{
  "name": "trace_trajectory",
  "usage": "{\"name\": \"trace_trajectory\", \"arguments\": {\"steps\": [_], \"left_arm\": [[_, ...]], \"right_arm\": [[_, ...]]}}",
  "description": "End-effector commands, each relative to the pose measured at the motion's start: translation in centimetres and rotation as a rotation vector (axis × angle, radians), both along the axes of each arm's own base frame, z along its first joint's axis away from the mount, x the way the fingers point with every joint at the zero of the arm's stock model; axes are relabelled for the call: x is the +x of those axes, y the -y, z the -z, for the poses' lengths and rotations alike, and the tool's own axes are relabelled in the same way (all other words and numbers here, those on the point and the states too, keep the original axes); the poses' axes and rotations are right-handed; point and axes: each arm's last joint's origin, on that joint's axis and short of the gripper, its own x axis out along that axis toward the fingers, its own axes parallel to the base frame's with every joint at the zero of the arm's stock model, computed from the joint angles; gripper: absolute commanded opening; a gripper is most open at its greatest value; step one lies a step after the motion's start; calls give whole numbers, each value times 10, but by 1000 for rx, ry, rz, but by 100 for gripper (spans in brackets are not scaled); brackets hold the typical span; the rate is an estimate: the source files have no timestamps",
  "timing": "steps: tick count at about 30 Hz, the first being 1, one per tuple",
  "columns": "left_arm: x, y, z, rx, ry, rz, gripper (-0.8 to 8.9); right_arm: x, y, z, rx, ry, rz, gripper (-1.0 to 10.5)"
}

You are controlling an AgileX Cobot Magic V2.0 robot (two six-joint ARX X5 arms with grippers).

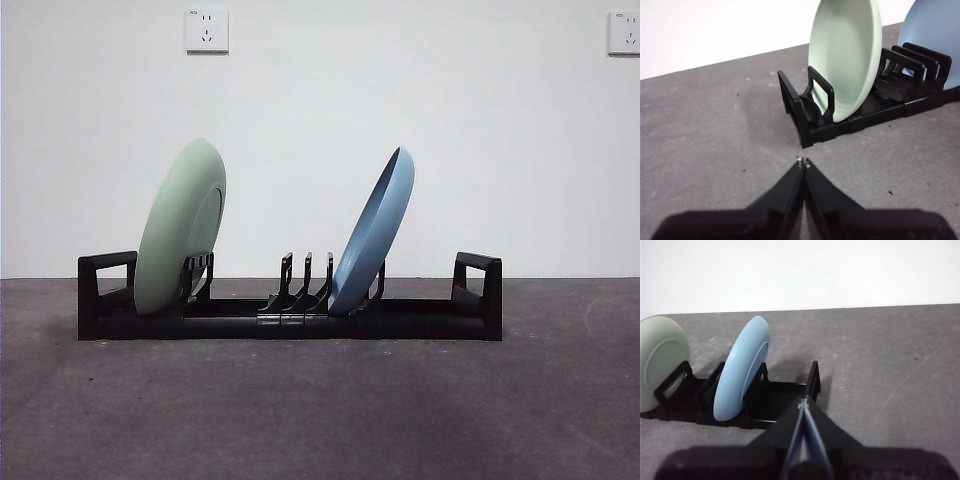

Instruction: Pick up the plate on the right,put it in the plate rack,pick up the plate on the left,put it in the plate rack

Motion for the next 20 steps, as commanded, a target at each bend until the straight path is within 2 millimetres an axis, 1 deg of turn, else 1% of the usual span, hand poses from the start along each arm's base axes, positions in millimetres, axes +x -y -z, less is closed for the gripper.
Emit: {"name": "trace_trajectory", "arguments": {"steps": [1,20], "left_arm": [[1,0,5,-9,-14,-7,-4],[1,0,5,-23,-13,-12,-3]], "right_arm": [[0,0,1,9,0,4,4],[1,0,1,8,-2,4,4]]}}
